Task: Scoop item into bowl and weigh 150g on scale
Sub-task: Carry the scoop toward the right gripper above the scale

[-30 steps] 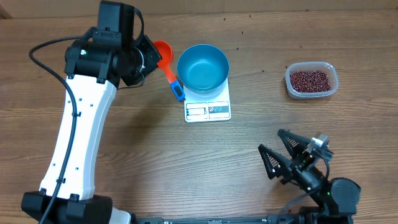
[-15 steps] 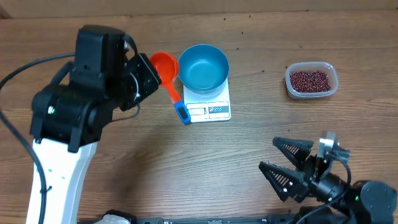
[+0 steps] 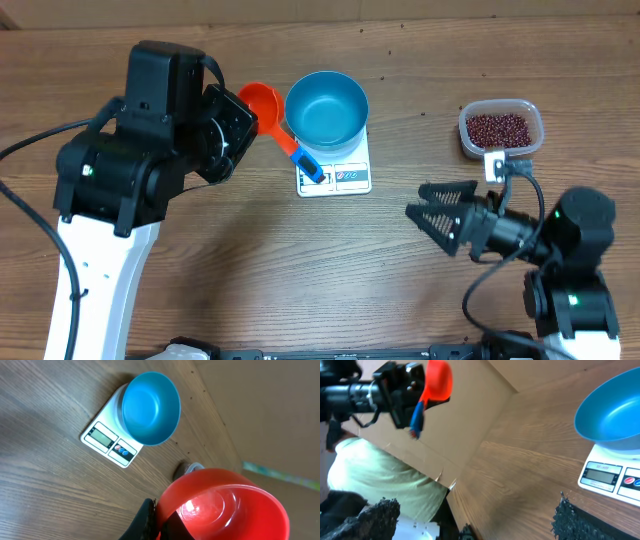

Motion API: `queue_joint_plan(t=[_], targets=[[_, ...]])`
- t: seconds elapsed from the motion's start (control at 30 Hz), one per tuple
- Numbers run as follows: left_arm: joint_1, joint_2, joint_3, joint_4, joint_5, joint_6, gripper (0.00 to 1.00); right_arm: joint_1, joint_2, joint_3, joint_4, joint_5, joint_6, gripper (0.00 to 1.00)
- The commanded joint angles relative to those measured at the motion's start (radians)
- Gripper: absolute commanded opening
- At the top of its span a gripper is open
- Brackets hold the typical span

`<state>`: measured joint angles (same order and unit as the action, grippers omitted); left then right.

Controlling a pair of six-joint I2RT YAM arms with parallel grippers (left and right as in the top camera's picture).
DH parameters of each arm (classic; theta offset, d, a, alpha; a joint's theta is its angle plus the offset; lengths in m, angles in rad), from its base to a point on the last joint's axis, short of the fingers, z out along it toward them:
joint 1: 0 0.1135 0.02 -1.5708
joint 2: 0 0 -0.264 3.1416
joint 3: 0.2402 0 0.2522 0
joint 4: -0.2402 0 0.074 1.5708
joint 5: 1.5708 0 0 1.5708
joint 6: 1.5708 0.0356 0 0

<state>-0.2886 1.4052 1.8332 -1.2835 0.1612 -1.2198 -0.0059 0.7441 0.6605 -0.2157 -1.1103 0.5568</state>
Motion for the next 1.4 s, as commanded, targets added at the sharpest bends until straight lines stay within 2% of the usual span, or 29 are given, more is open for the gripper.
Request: queue_joint_plan(t=[0.0,0.03,0.2,0.37,0.57,0.73,0.9,1.07,1.2,1.37], targets=[[-0.008,0.035,-0.001,0.000,-0.003,-0.071,0.04,0.008,0.082,0.020,0.055,-0.001,0.026,1.00],[-0.009,0.044,-0.001,0.000,-0.003,-0.071,0.05,0.013,0.104,0.020,0.072,-0.002,0.033,1.00],[-0.010,0.098,-0.001,-0.006,-0.008,-0.078,0.04,0.061,0.186,0.020,0.169,0.048,0.148,0.84],[-0.010,0.165,-0.001,-0.017,-0.007,-0.133,0.04,0.149,0.199,0.020,0.256,0.203,0.261,0.82],[-0.013,0.242,-0.001,-0.028,-0.005,-0.214,0.04,0.263,0.199,0.020,0.264,0.417,0.333,0.82],[-0.025,0.281,-0.001,-0.028,0.016,-0.262,0.04,0.343,0.201,0.021,0.269,0.525,0.385,0.80],[-0.043,0.287,-0.001,-0.028,0.016,-0.296,0.04,0.370,0.201,0.021,0.296,0.541,0.443,0.75],[-0.077,0.288,-0.001,-0.031,0.008,-0.324,0.04,0.431,0.202,0.021,0.305,0.618,0.469,0.66],[-0.114,0.289,-0.001,-0.058,-0.024,-0.407,0.04,0.504,0.202,0.021,0.304,0.743,0.468,0.64],[-0.165,0.289,-0.001,-0.065,-0.030,-0.419,0.04,0.557,0.216,0.021,0.305,0.829,0.468,0.59]])
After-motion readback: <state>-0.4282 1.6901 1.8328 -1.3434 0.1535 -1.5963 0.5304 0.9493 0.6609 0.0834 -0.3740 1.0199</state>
